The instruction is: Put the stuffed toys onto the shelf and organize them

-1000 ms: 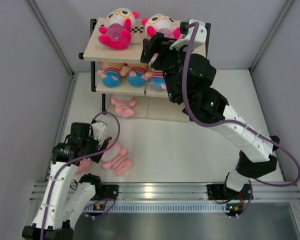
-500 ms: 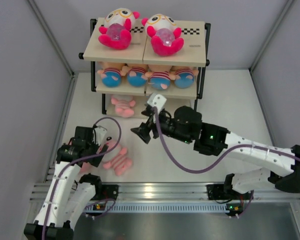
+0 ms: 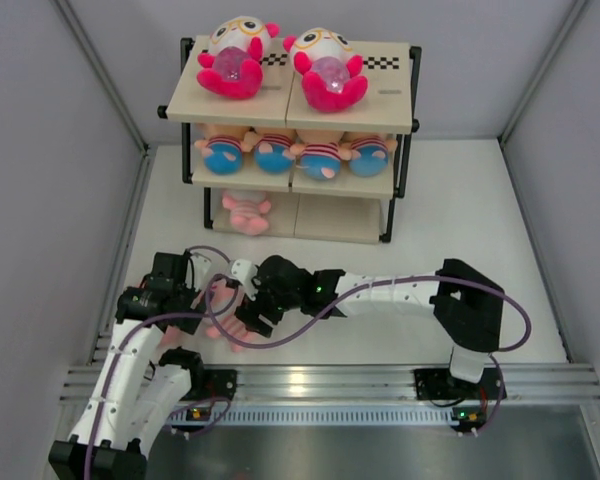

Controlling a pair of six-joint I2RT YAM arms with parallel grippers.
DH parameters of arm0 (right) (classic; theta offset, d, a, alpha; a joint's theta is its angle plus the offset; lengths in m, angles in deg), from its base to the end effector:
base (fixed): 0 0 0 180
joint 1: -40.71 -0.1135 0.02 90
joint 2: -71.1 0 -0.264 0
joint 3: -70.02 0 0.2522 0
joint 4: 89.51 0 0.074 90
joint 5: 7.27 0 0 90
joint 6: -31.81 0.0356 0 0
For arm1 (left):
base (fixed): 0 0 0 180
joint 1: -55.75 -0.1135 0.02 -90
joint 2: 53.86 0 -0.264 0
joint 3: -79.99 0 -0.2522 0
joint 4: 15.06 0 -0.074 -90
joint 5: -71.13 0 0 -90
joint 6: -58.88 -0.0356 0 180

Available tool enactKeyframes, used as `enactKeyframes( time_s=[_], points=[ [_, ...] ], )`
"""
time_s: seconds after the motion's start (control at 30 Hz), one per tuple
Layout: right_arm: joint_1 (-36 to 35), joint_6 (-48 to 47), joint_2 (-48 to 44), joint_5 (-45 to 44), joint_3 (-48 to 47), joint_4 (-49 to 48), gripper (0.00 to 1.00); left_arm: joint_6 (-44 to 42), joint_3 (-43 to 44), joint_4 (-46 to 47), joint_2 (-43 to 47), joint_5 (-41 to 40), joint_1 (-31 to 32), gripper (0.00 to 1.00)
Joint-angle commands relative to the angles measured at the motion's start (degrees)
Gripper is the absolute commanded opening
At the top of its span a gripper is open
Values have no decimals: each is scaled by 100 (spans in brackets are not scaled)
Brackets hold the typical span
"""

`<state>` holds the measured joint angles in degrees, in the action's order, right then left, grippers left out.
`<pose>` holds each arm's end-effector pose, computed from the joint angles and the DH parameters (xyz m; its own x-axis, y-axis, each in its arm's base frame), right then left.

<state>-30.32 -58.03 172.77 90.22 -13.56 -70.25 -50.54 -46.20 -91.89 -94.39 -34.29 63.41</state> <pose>0.1256 0.3798 0.2274 -0.1999 -0.5731 -0.7947 -0.9708 0.2259 0.0813 0.1133 -0.0057 0.2460 -0.8332 0.4355 -0.3409 0.3055 0.8763 0.3726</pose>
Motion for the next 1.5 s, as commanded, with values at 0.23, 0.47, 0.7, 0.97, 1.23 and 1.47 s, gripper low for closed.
enactKeyframes(
  time_s=[0.23,0.47,0.7,0.97,1.23,1.47],
  points=[
    [-166,299,556,314,64,-865,74,87,3,234,-42,-14,25,99],
    [-280,616,502,254,566,-1789,73,123,-6,242,-51,-58,25,99],
    [-324,976,600,17,750,-2158,20,123,-6,234,-78,-58,25,99],
    [-324,1723,-312,-1213,1506,-2404,0,114,-6,225,-25,-66,16,99],
    [-315,2321,-1342,-2101,2340,-1956,0,44,55,225,-95,30,25,99],
    [-324,2085,-1326,-1541,2430,-2280,23,8,64,225,-60,57,16,99]
  ],
)
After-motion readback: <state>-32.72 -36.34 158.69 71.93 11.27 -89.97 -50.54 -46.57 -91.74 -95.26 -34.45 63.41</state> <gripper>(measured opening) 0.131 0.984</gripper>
